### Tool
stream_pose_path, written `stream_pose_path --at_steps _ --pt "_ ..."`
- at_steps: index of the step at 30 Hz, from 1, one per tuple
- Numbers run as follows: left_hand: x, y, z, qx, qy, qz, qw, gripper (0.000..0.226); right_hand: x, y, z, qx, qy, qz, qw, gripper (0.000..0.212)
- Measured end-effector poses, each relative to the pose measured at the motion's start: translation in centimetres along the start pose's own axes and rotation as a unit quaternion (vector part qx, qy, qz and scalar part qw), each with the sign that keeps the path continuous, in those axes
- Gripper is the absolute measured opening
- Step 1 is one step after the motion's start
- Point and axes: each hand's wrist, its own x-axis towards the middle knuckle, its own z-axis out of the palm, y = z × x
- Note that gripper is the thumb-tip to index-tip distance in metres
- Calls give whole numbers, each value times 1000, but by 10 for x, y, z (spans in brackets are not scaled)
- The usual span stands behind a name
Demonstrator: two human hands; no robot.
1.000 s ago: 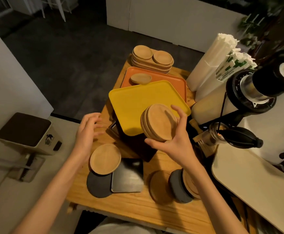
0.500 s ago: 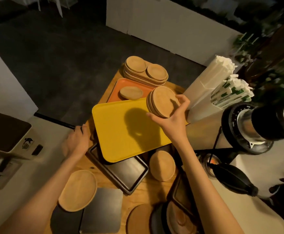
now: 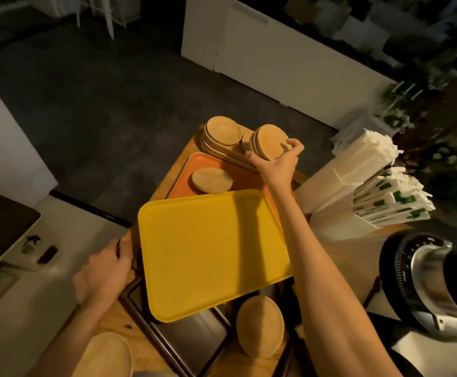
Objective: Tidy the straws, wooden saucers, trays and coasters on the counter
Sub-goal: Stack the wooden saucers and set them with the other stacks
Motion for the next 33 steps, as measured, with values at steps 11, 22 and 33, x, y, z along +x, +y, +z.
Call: stream_pose_path --at_steps 11,22,33 --pt "-4 2 0 -28 24 -1 999 51 44 22 26 -72 -1 35 997 94" --pt "-2 1 4 -29 47 -2 998 63 43 21 32 -35 -7 8 999 112" --pt "-6 6 -2 -5 23 -9 1000 36 -6 13 19 22 1 51 998 111"
